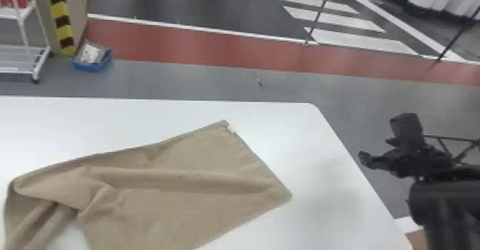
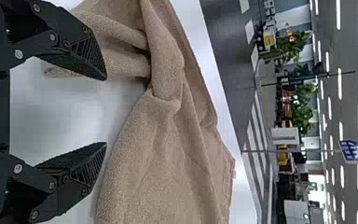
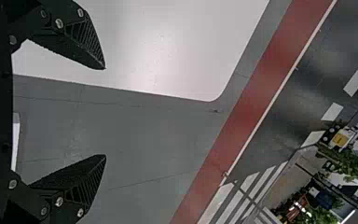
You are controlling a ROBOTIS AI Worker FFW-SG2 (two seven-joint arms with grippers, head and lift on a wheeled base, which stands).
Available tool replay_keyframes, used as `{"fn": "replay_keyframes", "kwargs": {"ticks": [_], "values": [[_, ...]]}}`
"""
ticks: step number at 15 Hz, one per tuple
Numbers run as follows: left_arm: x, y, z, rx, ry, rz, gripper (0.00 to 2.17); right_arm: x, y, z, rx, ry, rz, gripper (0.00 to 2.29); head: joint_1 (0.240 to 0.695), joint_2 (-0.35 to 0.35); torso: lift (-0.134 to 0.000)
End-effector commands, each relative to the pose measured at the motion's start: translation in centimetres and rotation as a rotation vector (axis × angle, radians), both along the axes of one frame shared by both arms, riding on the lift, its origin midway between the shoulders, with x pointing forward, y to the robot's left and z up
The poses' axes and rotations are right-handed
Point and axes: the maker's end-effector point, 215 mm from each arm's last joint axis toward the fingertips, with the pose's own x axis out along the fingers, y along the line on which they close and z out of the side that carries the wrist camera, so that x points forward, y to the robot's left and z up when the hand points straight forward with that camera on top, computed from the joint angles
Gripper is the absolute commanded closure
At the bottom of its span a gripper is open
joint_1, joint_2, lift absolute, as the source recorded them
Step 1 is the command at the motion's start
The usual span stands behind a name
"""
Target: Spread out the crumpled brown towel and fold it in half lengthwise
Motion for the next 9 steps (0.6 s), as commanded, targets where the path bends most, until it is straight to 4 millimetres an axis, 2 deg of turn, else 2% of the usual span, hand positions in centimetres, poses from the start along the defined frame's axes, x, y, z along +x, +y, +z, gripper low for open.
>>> {"fn": "replay_keyframes", "kwargs": {"ticks": [1, 9], "values": [[0.3, 0.2, -0.8, -0.008, 0.018, 0.009, 0.46, 0.0, 0.1, 0.0, 0.002, -0.002, 0.002, 0.24, 0.695, -0.350, -0.124], [0.9, 2.6, -2.2, -0.012, 0.090, 0.045, 0.45, -0.2, 0.0, -0.2, 0.001, 0.002, -0.001, 0.24, 0.695, -0.350, -0.124]]}}
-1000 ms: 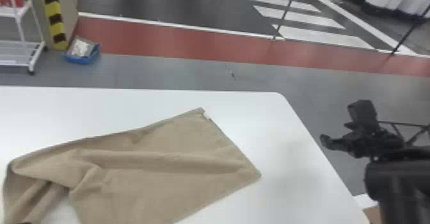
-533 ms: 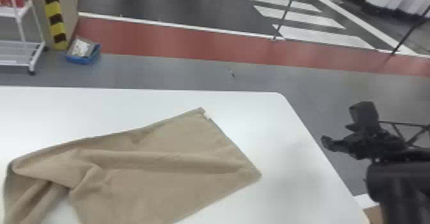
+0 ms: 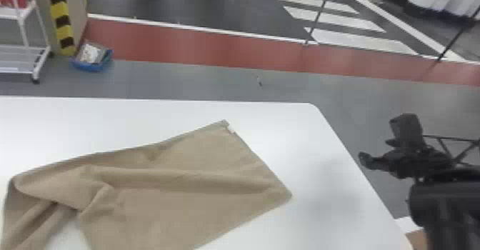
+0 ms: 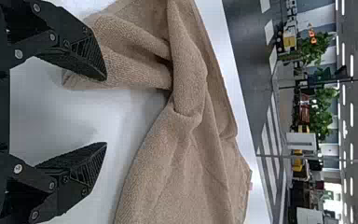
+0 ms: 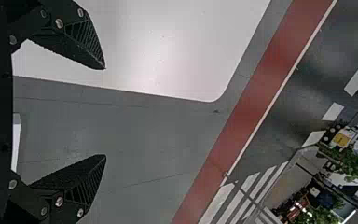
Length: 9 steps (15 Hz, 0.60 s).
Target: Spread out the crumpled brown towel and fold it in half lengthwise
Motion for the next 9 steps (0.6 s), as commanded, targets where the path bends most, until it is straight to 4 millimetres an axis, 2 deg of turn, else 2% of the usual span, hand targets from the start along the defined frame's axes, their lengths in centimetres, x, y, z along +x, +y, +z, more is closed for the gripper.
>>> {"fn": "replay_keyframes", "kwargs": {"ticks": [1, 6, 8, 9], "values": [[0.34, 0.85, 0.09, -0.021, 0.014, 0.018, 0.45, -0.07, 0.06, -0.16, 0.002, 0.002, 0.000, 0.24, 0.695, -0.350, -0.124], [0.49, 1.73, 0.16, -0.028, 0.030, 0.041, 0.46, -0.06, 0.26, -0.38, 0.005, 0.005, 0.000, 0.24, 0.695, -0.350, -0.124], [0.27, 1.76, -0.60, -0.035, 0.069, 0.039, 0.46, -0.09, 0.36, -0.53, 0.005, 0.008, 0.002, 0.24, 0.695, -0.350, -0.124], [0.42, 1.84, -0.60, -0.037, 0.072, 0.040, 0.57, -0.09, 0.30, -0.47, 0.003, 0.008, 0.001, 0.24, 0.695, -0.350, -0.124]]}}
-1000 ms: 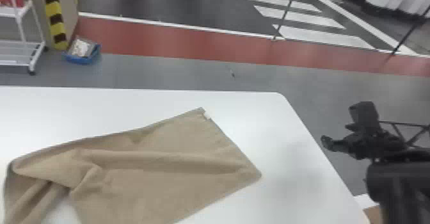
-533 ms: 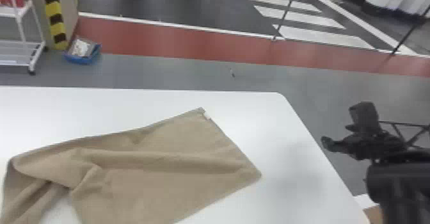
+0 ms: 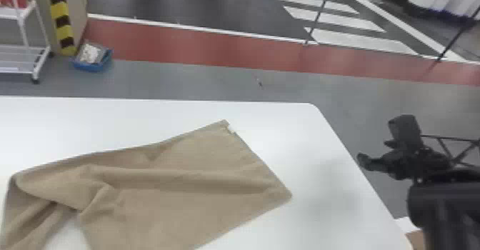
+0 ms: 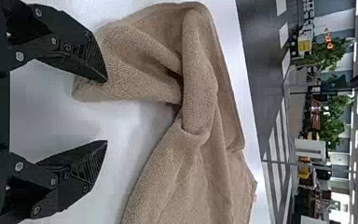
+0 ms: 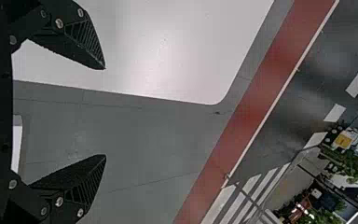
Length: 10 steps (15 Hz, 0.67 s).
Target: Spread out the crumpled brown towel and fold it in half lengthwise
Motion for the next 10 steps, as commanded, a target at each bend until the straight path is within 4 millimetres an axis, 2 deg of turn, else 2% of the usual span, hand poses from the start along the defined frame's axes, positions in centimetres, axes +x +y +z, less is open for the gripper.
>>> {"fn": "replay_keyframes", "kwargs": {"ticks": [1, 3, 6, 8, 9, 10], "values": [[0.3, 0.2, -0.1, -0.006, 0.009, 0.012, 0.65, 0.0, -0.1, 0.0, 0.000, 0.000, -0.001, 0.24, 0.695, -0.350, -0.124], [0.4, 0.3, 0.2, -0.006, 0.002, 0.015, 0.65, 0.0, 0.0, 0.1, -0.001, -0.002, 0.000, 0.24, 0.695, -0.350, -0.124], [1.0, 0.6, 1.2, -0.008, -0.023, 0.031, 0.97, 0.1, 0.4, -0.1, 0.001, 0.000, 0.006, 0.24, 0.695, -0.350, -0.124], [1.1, 0.8, 1.3, 0.000, -0.027, 0.034, 0.98, 0.1, 1.0, -0.4, 0.000, 0.005, 0.015, 0.24, 0.695, -0.350, -0.124], [1.2, 0.8, 1.3, -0.001, -0.027, 0.035, 1.18, 0.2, 1.5, -0.3, -0.007, 0.005, 0.027, 0.24, 0.695, -0.350, -0.124], [1.3, 0.8, 1.4, -0.001, -0.029, 0.035, 1.23, 0.4, 1.9, 0.1, -0.013, -0.001, 0.037, 0.24, 0.695, -0.350, -0.124]]}}
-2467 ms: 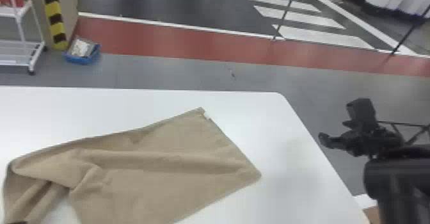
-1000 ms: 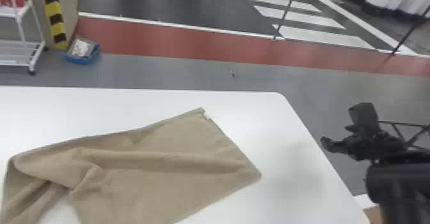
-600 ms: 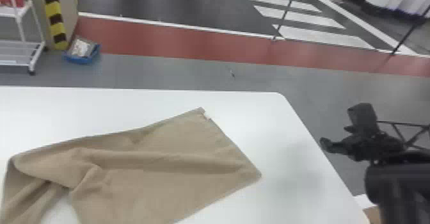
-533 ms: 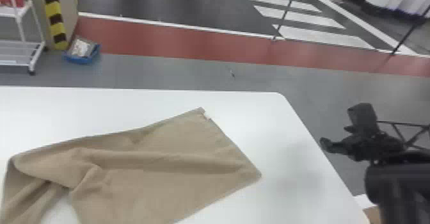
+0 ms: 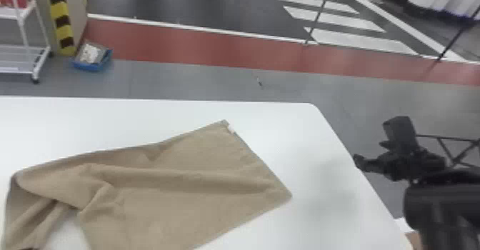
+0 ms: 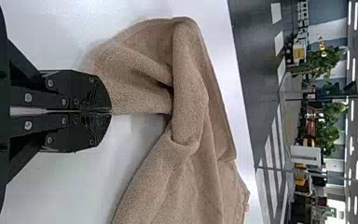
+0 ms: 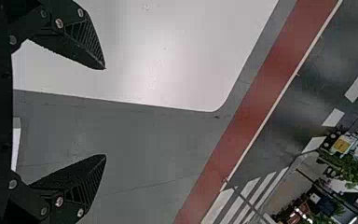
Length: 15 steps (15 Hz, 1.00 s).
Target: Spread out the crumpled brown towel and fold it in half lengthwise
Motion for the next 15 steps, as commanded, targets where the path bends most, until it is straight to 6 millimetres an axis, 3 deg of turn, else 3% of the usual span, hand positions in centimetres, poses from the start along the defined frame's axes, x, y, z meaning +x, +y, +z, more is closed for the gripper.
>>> {"fn": "replay_keyframes", "kwargs": {"ticks": [1, 2, 4, 6, 8, 10, 15], "values": [[0.0, -0.1, 0.0, -0.004, 0.002, 0.004, 1.23, 0.5, 1.0, 0.7, -0.013, -0.011, 0.023, 0.24, 0.695, -0.350, -0.124], [0.0, -0.1, 0.1, -0.004, -0.002, 0.001, 1.23, 0.7, 2.2, 1.0, -0.033, -0.013, 0.063, 0.24, 0.695, -0.350, -0.124], [0.2, 0.1, 1.3, -0.001, -0.019, -0.004, 1.23, 1.9, 8.2, 2.5, -0.127, -0.031, 0.303, 0.23, 0.695, -0.350, -0.124], [0.2, 0.2, 2.7, -0.005, -0.008, -0.011, 1.23, 0.6, 14.6, 0.9, -0.182, 0.093, 0.512, 0.23, 0.695, -0.350, -0.124], [0.3, 0.3, 3.5, 0.005, -0.014, -0.016, 1.23, -1.4, 18.4, -1.0, -0.224, 0.222, 0.643, 0.23, 0.695, -0.339, -0.124], [0.1, 0.3, 3.1, 0.006, 0.010, -0.010, 1.23, -2.4, 20.1, -1.3, -0.234, 0.281, 0.700, 0.24, 0.695, -0.265, -0.124], [0.0, -0.1, 3.1, 0.003, 0.012, -0.015, 1.23, -3.8, 22.8, -3.8, -0.249, 0.387, 0.780, 0.29, 0.695, -0.220, -0.124]]}}
